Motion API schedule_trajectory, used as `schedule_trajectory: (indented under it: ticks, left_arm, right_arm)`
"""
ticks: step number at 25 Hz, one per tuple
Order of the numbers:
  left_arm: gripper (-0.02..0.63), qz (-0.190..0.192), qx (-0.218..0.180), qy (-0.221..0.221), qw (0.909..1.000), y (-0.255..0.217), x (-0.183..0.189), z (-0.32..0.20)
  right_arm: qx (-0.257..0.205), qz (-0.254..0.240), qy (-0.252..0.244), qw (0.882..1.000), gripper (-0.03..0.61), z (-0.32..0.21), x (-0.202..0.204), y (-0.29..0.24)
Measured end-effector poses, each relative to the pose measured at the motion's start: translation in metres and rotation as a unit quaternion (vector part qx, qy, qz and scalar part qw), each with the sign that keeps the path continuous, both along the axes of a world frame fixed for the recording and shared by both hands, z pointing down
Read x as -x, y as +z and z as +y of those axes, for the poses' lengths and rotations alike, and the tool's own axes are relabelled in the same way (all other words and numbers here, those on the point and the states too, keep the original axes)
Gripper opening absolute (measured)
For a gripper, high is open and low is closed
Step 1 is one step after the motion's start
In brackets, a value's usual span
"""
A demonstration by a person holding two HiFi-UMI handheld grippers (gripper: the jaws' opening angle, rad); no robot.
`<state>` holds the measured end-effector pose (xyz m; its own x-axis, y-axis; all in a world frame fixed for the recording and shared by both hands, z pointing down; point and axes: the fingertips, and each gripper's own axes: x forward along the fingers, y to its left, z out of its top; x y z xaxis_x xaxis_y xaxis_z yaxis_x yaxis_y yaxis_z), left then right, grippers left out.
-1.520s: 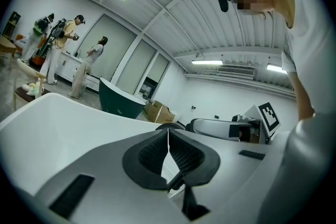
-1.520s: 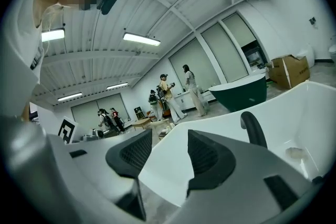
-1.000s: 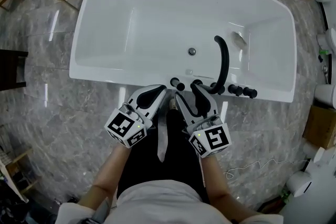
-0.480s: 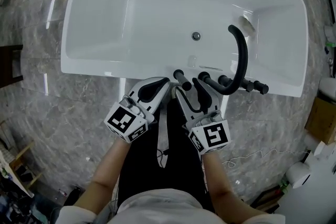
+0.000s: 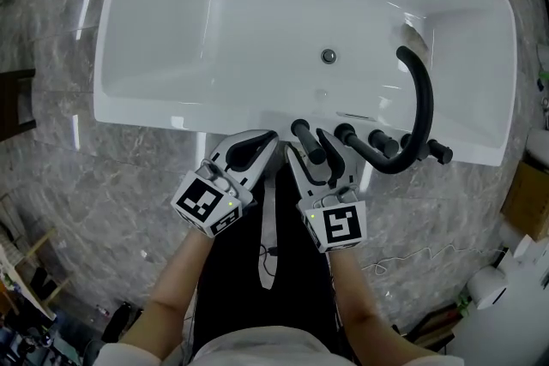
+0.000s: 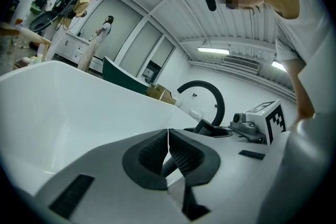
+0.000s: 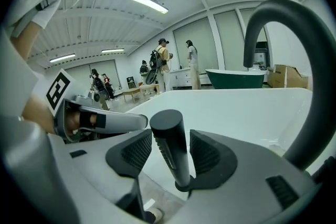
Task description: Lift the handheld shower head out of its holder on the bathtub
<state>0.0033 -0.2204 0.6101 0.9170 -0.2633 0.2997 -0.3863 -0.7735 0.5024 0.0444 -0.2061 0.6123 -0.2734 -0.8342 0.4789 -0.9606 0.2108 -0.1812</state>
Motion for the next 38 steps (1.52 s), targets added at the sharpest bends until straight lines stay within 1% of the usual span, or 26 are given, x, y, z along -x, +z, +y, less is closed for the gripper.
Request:
schedule_trajectory:
  ticks: [3, 8, 12, 15, 16, 17, 18, 19, 22, 28, 33, 38]
  left_arm:
    - [0.012, -0.001, 0.006, 0.004, 1.0000, 0.012, 0.001, 0.003]
    - [0.012, -0.002, 0.013, 0.010, 0.9999, 0.025, 0.001, 0.004]
    - [0.012, 0.001, 0.015, 0.011, 0.9998, 0.028, 0.001, 0.004]
    - [0.012, 0.000, 0.015, 0.011, 0.9998, 0.029, 0.002, 0.005]
    - [0.012, 0.001, 0.017, 0.010, 0.9998, 0.029, 0.003, 0.005]
    - [0.012, 0.001, 0.018, 0.010, 0.9998, 0.029, 0.004, 0.006]
    - [0.012, 0.002, 0.019, 0.009, 0.9998, 0.028, 0.005, 0.007]
    - [0.012, 0.002, 0.019, 0.009, 0.9998, 0.028, 0.005, 0.007]
    - [0.012, 0.000, 0.016, 0.007, 0.9998, 0.026, 0.007, 0.007]
    - [0.012, 0.001, 0.009, 0.010, 0.9999, 0.018, 0.007, 0.008]
    - [0.012, 0.004, 0.006, 0.006, 0.9999, 0.010, 0.009, 0.008]
    - [0.012, 0.003, -0.006, 0.006, 1.0000, -0.005, 0.009, 0.006]
  right_arm:
    - [0.006, -0.004, 0.011, 1.000, 0.216, -0.004, -0.001, 0.013]
    - [0.004, -0.005, 0.037, 0.999, 0.218, -0.011, -0.006, 0.031]
    - [0.008, 0.006, 0.038, 0.999, 0.216, -0.015, -0.005, 0.043]
    - [0.022, 0.019, 0.030, 0.999, 0.213, -0.016, -0.001, 0.055]
    - [0.025, 0.025, 0.031, 0.999, 0.199, -0.016, -0.001, 0.057]
    - [0.024, 0.033, 0.034, 0.999, 0.160, -0.016, -0.002, 0.059]
    - [0.022, 0.042, 0.036, 0.998, 0.127, -0.017, -0.003, 0.059]
    - [0.019, 0.048, 0.038, 0.998, 0.118, -0.018, -0.004, 0.058]
    - [0.015, 0.054, 0.042, 0.998, 0.114, -0.019, -0.005, 0.057]
    - [0.024, 0.064, 0.043, 0.997, 0.109, -0.017, -0.005, 0.056]
    - [0.010, 0.065, 0.043, 0.997, 0.109, -0.018, -0.006, 0.040]
    - [-0.008, 0.066, 0.041, 0.997, 0.109, -0.021, -0.002, 0.018]
